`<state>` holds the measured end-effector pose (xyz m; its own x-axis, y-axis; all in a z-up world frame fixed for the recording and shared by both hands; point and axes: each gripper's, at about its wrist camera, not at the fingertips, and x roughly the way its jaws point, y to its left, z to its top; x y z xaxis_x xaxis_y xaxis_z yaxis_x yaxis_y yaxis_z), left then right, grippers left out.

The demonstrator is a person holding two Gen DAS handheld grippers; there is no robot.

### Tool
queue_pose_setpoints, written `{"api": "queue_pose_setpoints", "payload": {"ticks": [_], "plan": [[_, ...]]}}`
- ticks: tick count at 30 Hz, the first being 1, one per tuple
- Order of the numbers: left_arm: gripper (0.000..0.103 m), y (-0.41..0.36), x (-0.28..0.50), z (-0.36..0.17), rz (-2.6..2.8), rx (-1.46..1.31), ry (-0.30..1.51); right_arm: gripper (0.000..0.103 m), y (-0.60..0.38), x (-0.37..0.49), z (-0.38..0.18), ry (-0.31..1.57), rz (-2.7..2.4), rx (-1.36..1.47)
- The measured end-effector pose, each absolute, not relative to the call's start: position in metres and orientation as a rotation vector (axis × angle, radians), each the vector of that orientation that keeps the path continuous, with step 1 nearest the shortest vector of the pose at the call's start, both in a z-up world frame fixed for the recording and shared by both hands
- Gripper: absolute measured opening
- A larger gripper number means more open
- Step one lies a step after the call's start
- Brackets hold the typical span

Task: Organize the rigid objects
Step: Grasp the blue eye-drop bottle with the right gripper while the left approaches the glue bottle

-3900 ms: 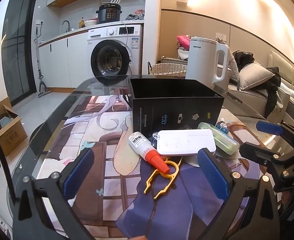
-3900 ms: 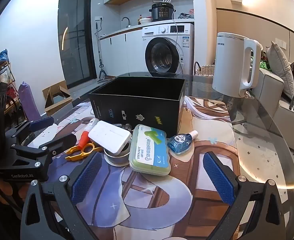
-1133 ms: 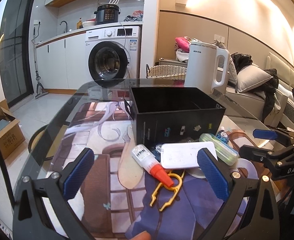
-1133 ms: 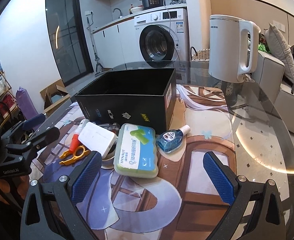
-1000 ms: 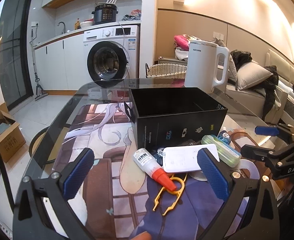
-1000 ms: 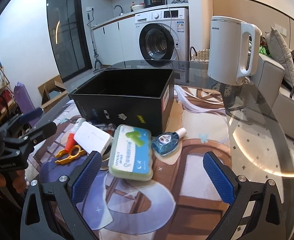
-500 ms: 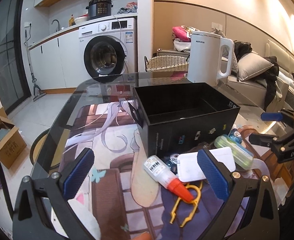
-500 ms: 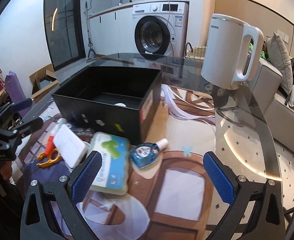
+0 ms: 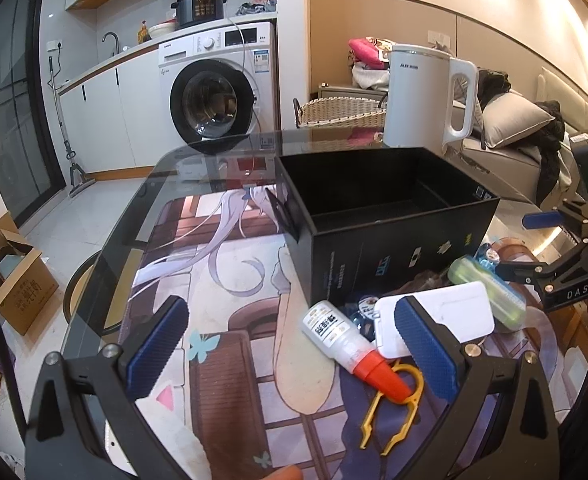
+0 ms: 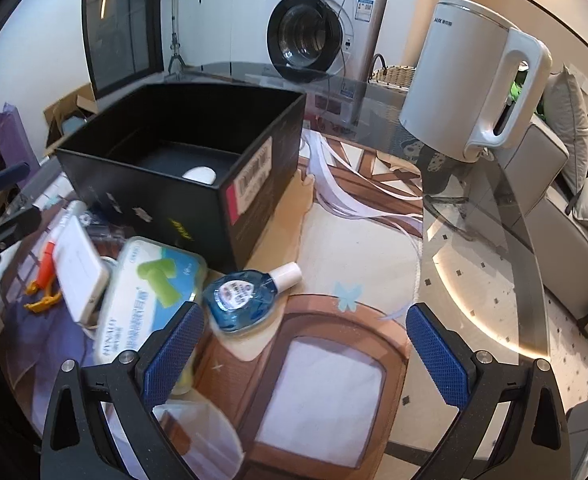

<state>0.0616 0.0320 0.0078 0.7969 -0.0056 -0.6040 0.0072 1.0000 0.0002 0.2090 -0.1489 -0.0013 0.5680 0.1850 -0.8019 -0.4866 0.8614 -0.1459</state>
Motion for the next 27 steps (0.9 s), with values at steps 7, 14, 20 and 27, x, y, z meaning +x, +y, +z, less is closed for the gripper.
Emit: {"api": "queue_pose_setpoints", "payload": {"ticks": [7, 14, 20, 27], "plan": [[0.103, 0.032, 0.066, 0.001, -0.012, 0.017, 0.688, 0.103, -0.144, 0.221, -0.009, 0.917, 0.43, -0.399], [0.103, 0.033, 0.069, -0.006, -0.006, 0.03, 0.728, 0.08, -0.143, 0.229, -0.011, 0.951, 0.486, -0.349], [0.103, 0.035, 0.069, -0.007, -0.008, 0.016, 0.74, 0.062, -0.143, 0.221, -0.012, 0.95, 0.516, -0.317], [0.103, 0.032, 0.068, -0.007, -0.016, 0.023, 0.747, 0.057, -0.142, 0.215, -0.01, 0.934, 0.523, -0.321]]}}
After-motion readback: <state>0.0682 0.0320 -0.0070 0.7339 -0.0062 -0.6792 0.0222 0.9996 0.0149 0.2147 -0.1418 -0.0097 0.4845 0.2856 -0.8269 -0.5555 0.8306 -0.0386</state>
